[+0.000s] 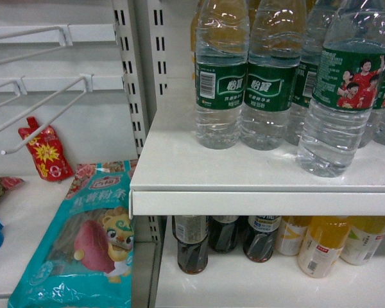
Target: Move water from second to third shelf
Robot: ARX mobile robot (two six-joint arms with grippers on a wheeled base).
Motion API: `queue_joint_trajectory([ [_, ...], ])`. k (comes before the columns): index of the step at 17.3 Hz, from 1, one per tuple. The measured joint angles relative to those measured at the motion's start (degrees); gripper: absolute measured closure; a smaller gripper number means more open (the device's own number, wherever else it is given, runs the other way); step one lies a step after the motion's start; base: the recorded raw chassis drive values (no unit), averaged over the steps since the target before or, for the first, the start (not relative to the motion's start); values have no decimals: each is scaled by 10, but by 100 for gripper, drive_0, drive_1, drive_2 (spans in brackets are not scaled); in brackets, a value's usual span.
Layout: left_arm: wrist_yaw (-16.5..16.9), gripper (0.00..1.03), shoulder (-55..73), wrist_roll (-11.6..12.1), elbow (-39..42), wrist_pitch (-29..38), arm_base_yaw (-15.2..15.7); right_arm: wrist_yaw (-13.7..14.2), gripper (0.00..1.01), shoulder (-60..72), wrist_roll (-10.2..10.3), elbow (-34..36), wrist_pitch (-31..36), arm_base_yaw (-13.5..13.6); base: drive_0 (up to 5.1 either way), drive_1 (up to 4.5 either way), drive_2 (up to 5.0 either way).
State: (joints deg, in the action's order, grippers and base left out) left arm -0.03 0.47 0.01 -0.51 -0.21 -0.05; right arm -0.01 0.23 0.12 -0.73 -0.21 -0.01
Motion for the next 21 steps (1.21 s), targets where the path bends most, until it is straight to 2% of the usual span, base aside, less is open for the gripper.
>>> queue_joint_trajectory([
  [2, 0, 5, 0, 0, 0, 0, 0, 0, 99, 0, 0, 0, 0, 0, 0, 0, 0],
  [3, 0, 5, 0, 0, 0, 0, 0, 0, 90, 0, 0, 0, 0, 0, 0, 0, 0],
  [10, 0, 5, 0, 0, 0, 0, 0, 0, 3, 0, 0, 0, 0, 0, 0, 0, 0],
  [21, 0, 5, 0, 0, 0, 2, 0, 0, 3, 0, 0, 0, 2, 0, 0, 0, 0],
])
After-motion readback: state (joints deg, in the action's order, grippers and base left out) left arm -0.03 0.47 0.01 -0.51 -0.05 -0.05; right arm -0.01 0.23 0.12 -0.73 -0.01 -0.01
